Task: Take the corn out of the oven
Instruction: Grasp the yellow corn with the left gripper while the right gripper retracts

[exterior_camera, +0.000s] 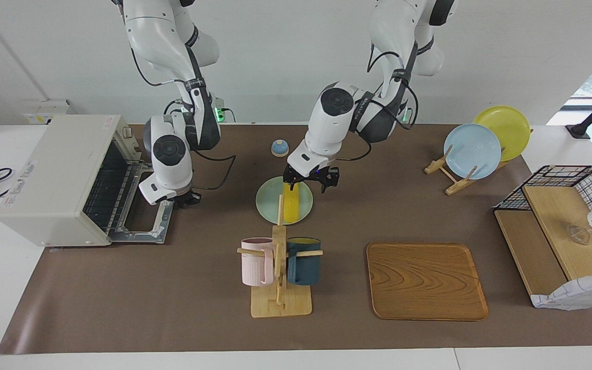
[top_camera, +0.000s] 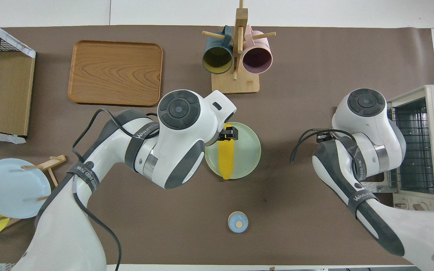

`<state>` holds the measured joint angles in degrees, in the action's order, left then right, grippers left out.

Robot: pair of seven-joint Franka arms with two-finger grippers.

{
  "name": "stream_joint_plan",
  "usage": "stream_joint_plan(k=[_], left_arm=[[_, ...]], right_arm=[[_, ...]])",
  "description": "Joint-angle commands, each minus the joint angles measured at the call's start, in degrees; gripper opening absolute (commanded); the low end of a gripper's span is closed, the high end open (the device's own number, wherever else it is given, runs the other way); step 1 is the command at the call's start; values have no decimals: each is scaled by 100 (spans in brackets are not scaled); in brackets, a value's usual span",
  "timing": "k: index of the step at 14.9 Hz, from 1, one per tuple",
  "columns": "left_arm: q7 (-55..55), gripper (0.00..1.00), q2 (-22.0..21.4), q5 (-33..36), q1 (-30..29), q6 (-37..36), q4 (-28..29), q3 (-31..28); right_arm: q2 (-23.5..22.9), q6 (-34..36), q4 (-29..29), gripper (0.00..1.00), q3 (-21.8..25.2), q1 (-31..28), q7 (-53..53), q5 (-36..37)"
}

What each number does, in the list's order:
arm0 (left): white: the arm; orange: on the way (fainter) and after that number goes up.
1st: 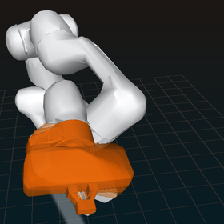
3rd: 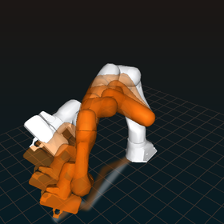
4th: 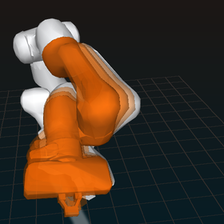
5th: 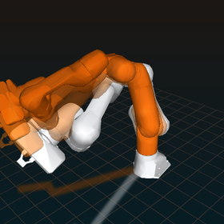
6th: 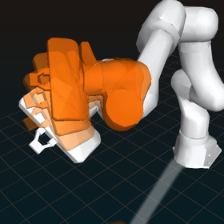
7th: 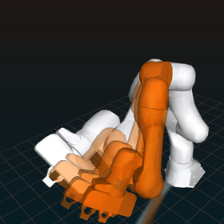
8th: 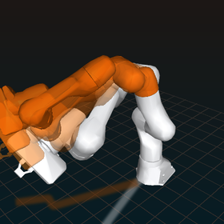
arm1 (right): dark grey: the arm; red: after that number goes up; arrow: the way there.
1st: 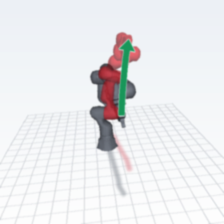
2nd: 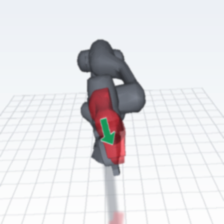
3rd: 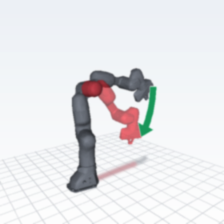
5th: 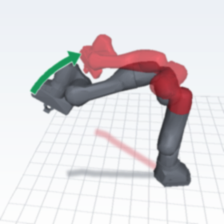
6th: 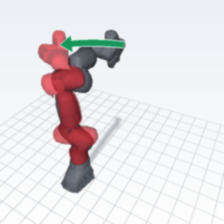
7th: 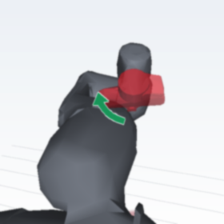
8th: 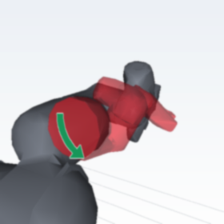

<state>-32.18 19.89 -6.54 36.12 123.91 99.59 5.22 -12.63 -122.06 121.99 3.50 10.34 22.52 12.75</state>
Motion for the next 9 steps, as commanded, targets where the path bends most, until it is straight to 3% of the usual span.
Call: stream_joint_plan(k=[1,6,9], left_arm=[[-341,100,261,162,264,370,-1,-100],[-587,100,446,162,317,800,209,-100],[-614,100,454,162,352,827,237,-100]], right_arm=[[129,-142,194,0,-51,-76,-160,280],[138,251,89,0,-51,-67,-502,817],[182,971,-498,0,-51,-41,-924,817]])
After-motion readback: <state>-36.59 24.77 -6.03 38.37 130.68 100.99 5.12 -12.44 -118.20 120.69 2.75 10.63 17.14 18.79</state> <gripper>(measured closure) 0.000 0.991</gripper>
